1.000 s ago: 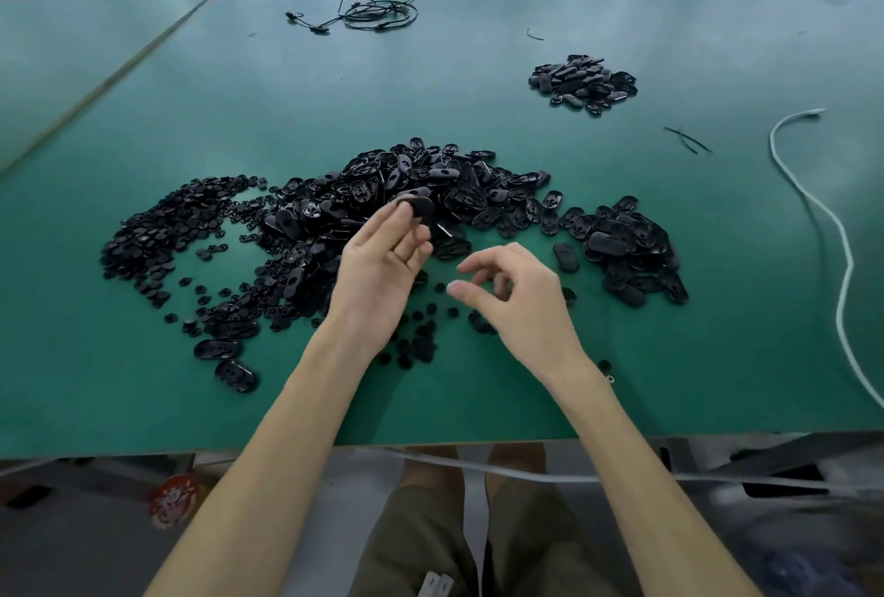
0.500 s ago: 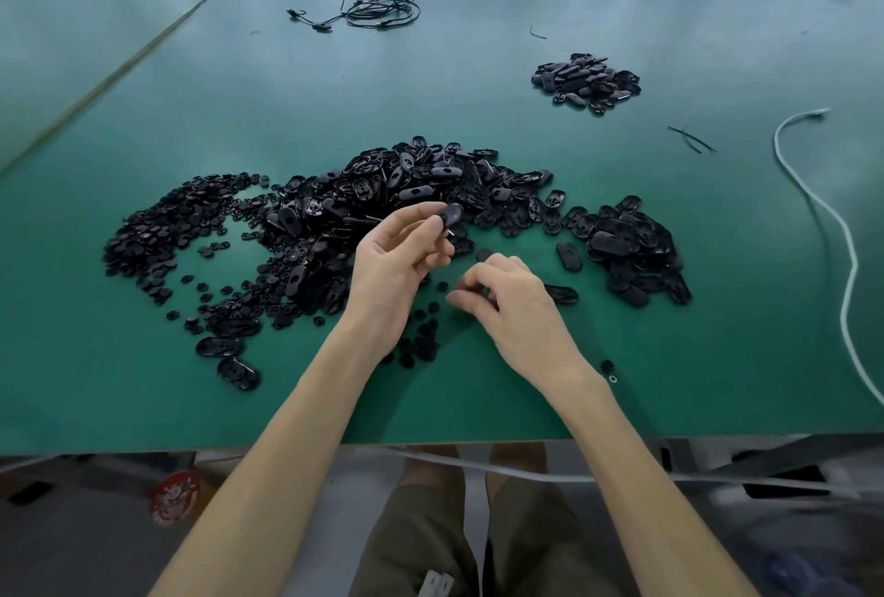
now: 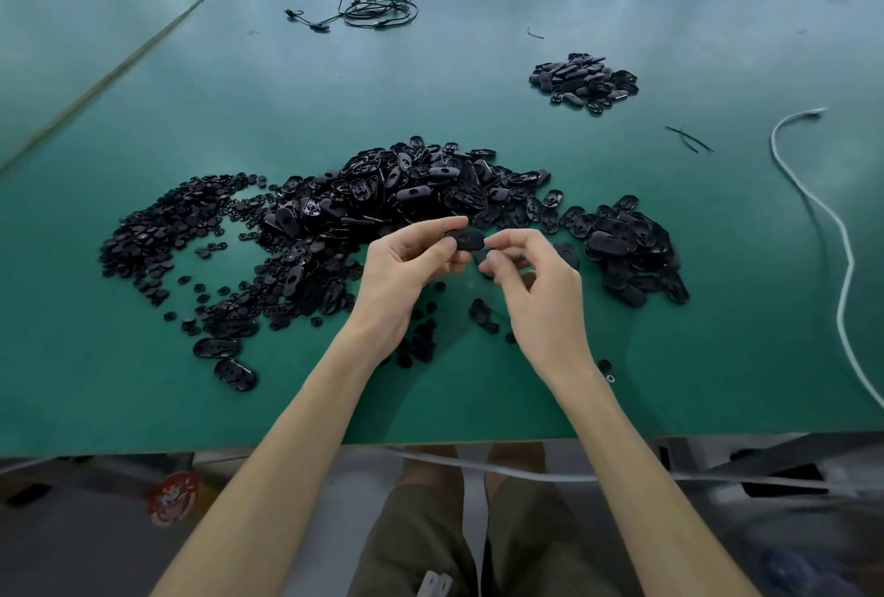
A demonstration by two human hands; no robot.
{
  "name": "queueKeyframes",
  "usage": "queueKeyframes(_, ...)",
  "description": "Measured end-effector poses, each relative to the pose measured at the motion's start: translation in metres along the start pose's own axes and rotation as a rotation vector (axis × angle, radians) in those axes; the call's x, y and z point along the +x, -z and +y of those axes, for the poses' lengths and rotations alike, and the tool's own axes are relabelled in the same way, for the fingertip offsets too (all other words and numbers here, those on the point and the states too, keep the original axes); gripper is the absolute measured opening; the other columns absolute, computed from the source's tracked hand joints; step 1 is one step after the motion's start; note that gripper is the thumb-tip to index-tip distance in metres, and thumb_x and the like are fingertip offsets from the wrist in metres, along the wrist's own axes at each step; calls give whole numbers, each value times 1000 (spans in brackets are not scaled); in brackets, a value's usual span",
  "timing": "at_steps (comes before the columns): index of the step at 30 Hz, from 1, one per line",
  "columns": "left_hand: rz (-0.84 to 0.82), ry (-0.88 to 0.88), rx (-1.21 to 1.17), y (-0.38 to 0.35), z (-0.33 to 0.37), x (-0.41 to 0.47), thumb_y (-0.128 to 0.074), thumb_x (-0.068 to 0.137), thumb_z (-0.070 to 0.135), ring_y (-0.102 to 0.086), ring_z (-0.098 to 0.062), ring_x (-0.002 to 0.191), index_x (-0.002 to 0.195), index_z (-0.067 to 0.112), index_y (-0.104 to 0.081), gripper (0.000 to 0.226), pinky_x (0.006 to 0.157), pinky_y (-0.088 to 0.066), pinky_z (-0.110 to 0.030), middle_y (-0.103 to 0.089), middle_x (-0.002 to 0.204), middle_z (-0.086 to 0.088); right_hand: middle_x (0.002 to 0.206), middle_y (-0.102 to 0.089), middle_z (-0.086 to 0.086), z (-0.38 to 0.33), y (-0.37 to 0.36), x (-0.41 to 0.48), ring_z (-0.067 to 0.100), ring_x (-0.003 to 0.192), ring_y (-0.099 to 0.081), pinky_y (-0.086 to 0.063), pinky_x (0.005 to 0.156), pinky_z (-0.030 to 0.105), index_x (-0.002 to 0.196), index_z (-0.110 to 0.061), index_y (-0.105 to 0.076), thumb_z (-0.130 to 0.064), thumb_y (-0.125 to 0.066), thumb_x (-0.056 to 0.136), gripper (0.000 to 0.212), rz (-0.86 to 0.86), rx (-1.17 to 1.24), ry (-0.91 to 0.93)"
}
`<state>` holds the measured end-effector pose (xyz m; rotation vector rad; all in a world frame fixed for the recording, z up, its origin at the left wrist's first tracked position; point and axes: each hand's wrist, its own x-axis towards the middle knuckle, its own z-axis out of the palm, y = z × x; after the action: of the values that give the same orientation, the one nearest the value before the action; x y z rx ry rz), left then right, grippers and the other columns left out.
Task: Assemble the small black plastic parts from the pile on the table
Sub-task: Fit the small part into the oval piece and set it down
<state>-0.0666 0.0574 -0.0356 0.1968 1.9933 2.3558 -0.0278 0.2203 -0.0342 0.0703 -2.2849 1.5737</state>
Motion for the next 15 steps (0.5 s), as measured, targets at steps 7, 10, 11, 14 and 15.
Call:
queueKeyframes(7, -25, -20, 93, 0, 0, -1, -73, 95, 5, -62, -13, 75, 121, 11, -75, 27, 82, -54, -27, -73, 88, -1, 86, -77, -13, 1, 0, 1, 7, 86, -72, -51, 73, 20, 107, -23, -68, -14, -68, 100, 12, -10, 24, -31)
queueKeyframes(10, -14, -29, 84, 0, 1, -1, -76, 94, 10, -63, -14, 73, 115, 12, -77, 21, 81, -55, -27, -73, 92, -5, 85, -76, -11, 2, 0, 1, 9, 84, -72, -55, 72, 29, 101, -21, -72, -12, -71, 97, 9, -33, 19, -34)
queueKeyframes(11, -13, -25, 61, 0, 2, -1, -76, 94, 12, -64, -15, 74, 114, 12, -77, 20, 81, -56, -28, -74, 93, -7, 85, -77, -11, 2, 0, 1, 9, 85, -72, -57, 73, 32, 101, -19, -73, -11, -71, 97, 9, -50, 25, -38)
queueKeyframes(14, -4, -16, 3, -1, 1, -1, -76, 94, 11, -69, -18, 83, 111, 8, -76, 17, 80, -59, -31, -77, 95, -9, 89, -76, -12, 0, 0, 0, 11, 86, -73, -59, 75, 40, 101, -17, -75, -11, -72, 97, 8, -91, 34, -41)
queueKeyframes(15, -2, -15, -3, -1, 1, -1, -76, 94, 11, -70, -19, 87, 111, 8, -76, 17, 80, -59, -32, -76, 96, -10, 89, -76, -11, 0, 0, -1, 11, 84, -72, -58, 75, 39, 101, -17, -75, -12, -71, 97, 8, -88, 34, -37)
